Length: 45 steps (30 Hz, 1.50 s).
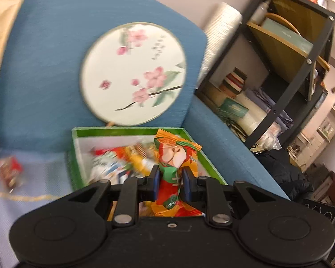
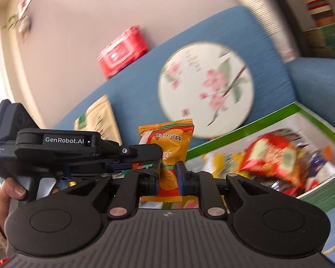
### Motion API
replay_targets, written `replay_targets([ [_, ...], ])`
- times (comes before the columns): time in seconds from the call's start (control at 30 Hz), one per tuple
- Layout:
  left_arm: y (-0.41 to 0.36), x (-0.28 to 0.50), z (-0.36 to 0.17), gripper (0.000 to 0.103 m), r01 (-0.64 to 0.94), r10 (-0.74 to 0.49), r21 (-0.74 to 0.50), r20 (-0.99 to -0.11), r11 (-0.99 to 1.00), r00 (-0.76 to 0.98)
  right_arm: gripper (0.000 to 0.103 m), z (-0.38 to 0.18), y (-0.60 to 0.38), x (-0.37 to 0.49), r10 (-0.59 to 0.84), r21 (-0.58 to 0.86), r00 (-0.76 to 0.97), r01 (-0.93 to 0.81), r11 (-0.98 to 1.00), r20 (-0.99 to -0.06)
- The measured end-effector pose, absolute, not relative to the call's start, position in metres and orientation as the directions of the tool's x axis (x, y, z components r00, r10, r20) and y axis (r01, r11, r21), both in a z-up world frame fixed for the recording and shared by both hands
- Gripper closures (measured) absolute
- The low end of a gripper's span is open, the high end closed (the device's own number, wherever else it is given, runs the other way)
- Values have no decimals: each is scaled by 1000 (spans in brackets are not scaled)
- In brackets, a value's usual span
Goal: Organize snacks
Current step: 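Carry the orange packet into the green box and open the left gripper, then grasp the small clear bag with brown candy using the left gripper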
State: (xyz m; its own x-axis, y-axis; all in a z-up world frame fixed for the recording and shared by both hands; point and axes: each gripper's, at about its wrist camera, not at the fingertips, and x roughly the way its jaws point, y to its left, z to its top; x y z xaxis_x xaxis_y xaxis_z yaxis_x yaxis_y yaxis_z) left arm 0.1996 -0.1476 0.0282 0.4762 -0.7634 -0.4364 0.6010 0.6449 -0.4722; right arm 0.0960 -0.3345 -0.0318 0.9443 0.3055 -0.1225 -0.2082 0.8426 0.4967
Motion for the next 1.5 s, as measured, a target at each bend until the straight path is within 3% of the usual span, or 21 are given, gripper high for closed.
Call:
replay_targets([
  [0.27,-184,224,25,101,611,-749,-439,-460,659,478,75,-39,-353,114,197,494,973,-114,862,-120],
  [0.3,-186,226,21,96,608,-737,-425,-474,671,481,70,-41,-351,116,165,468,977,-84,880,-134],
  [0.33,-187,227,17,68,599,-721,-411,-489,687,491,57,-45,-347,119,124,428,980,-46,902,-155],
  [0.37,-186,228,14,26,580,-700,-401,-502,709,509,53,-48,-344,122,102,393,978,-22,919,-185],
  [0.4,-183,227,10,14,557,-680,-396,-504,730,533,49,-50,-344,122,89,371,974,-7,929,-206],
  [0.43,-178,226,7,9,541,-670,-399,-502,740,547,47,-51,-342,122,73,350,973,8,937,-219],
  [0.63,-150,222,3,12,531,-666,-406,-513,744,541,45,-46,-332,108,90,304,983,-38,952,-157],
  [0.77,-127,213,3,9,519,-648,-390,-512,761,564,46,-44,-319,101,112,243,980,-70,968,-163],
  [0.9,-94,211,-10,9,460,-605,-393,-539,796,587,53,-44,-310,106,131,194,976,-96,976,-176],
  [1.03,-64,212,-29,9,377,-550,-401,-579,835,602,44,-54,-315,116,56,205,975,-11,979,-215],
  [1.2,-36,211,-45,3,306,-490,-389,-599,869,634,41,-44,-299,93,133,171,980,-108,979,-146],
  [1.37,-13,224,-53,0,201,-416,-392,-603,898,681,39,-47,-267,86,317,221,929,-273,936,-193],
  [1.5,-7,240,-54,0,141,-374,-401,-591,905,715,37,-52,-238,86,380,133,894,-357,924,-237],
])
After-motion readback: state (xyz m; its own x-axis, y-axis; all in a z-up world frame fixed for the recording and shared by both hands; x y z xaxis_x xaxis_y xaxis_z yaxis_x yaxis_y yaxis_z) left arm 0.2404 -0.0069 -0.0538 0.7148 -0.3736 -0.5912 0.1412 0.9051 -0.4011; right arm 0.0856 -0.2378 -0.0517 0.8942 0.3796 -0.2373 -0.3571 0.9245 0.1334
